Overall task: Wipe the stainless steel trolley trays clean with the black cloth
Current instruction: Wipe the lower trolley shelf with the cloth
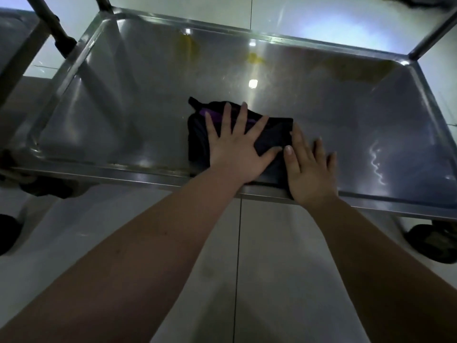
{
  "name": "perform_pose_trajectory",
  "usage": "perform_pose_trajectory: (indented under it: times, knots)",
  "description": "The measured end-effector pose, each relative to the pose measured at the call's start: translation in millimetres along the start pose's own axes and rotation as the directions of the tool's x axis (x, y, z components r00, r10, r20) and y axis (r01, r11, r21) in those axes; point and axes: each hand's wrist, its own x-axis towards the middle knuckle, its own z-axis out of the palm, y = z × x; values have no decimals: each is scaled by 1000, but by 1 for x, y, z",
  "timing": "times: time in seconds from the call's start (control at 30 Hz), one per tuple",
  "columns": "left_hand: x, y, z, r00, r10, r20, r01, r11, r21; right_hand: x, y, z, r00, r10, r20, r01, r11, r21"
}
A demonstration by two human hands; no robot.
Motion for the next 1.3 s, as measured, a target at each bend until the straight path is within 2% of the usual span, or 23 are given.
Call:
perform_pose_trajectory:
  times: [0.13, 0.23, 0.4, 0.53, 0.7, 0.83, 0.93, 1.17, 1.3]
  knots:
    - [56, -33, -15, 989, -140, 53, 139, 990, 15, 3, -2, 2, 998, -11, 60, 21, 984, -178]
    - [68, -46, -21, 984, -153, 89, 150, 988, 42, 5, -4, 4, 997, 6, 73, 12, 971, -240]
    - [1, -63, -11, 992, -109, 68, 103, 991, 88, 4, -5, 2, 997, 20, 77, -1, 972, -235]
    - [-42, -96, -10, 991, -134, 20, 132, 985, 109, 3, -6, 1, 997, 17, 73, 0, 973, -231]
    - [-44, -96, -14, 991, -134, 25, 131, 986, 106, 8, -20, -1, 996, 61, 61, -47, 977, -208]
    - [-50, -94, -14, 990, -141, 9, 140, 986, 89, 29, -57, 5, 997, -80, -19, 73, 969, -235]
    - [-51, -92, -14, 990, -143, -3, 143, 986, 90, 55, -79, 9, 998, -56, -6, 54, 984, -171]
    - [-50, -96, -7, 991, -123, -56, 127, 990, 60, 64, -71, 24, 997, -71, 25, 74, 965, -252]
    - [-26, -97, -8, 988, -152, -24, 153, 987, 42, 69, -69, 25, 997, -69, 32, 75, 956, -284]
